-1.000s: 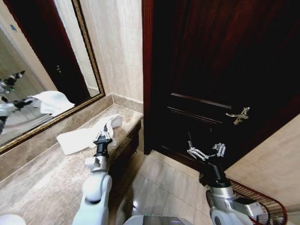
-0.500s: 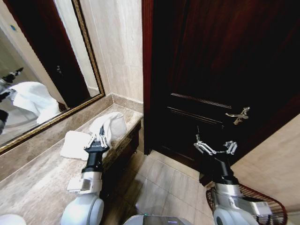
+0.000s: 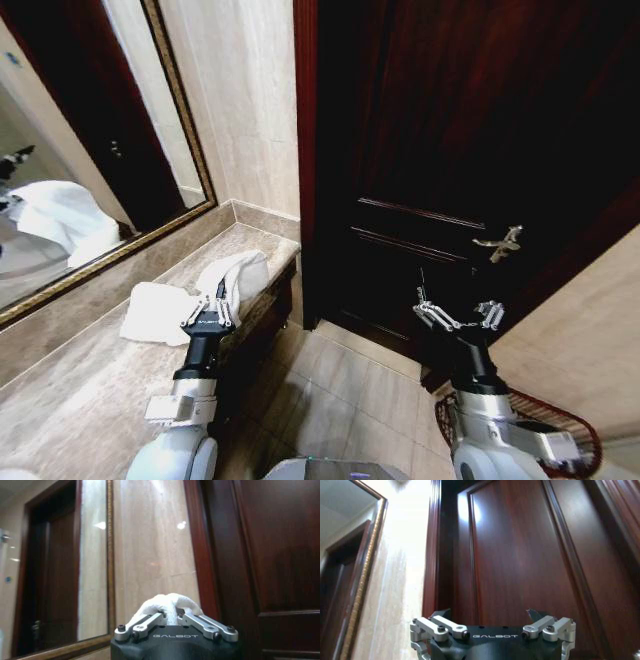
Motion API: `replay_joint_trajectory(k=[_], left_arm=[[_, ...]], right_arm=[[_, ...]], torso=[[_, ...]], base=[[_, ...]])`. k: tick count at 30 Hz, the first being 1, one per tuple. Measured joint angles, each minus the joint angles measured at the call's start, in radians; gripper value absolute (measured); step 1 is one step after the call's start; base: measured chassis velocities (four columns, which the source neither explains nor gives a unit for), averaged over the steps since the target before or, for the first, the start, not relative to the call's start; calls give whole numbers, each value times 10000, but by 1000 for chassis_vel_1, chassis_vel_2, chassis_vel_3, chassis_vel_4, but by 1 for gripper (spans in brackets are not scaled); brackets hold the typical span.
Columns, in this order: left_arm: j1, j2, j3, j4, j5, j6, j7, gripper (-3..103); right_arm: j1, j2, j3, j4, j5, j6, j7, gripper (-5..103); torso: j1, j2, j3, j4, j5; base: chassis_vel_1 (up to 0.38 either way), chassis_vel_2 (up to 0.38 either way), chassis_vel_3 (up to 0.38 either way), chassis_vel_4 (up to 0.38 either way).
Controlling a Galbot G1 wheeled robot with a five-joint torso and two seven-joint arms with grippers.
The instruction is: Discard the used towel into the hamper.
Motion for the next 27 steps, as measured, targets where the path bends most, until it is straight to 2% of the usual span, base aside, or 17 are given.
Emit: replay_joint_trajectory(k=[7, 14, 27], left_arm=[[-87, 0, 21, 15, -39, 34, 100, 3], [-353, 0, 9, 36, -640, 343, 347, 3], [-776, 2, 198, 770, -705, 363, 493, 3]], right_arm=[[-6, -62, 93, -3, 196, -148, -1, 100], [34, -11, 38, -7, 186, -151, -68, 100], [4, -173, 124, -12, 197, -78, -66, 100]], torso=[[-1, 0, 0, 1, 1], [-1, 0, 0, 1, 1], [-3, 1, 0, 0, -1]], base=[[-68, -72, -84, -74], [-107, -103, -88, -108], [-119, -131, -126, -134]])
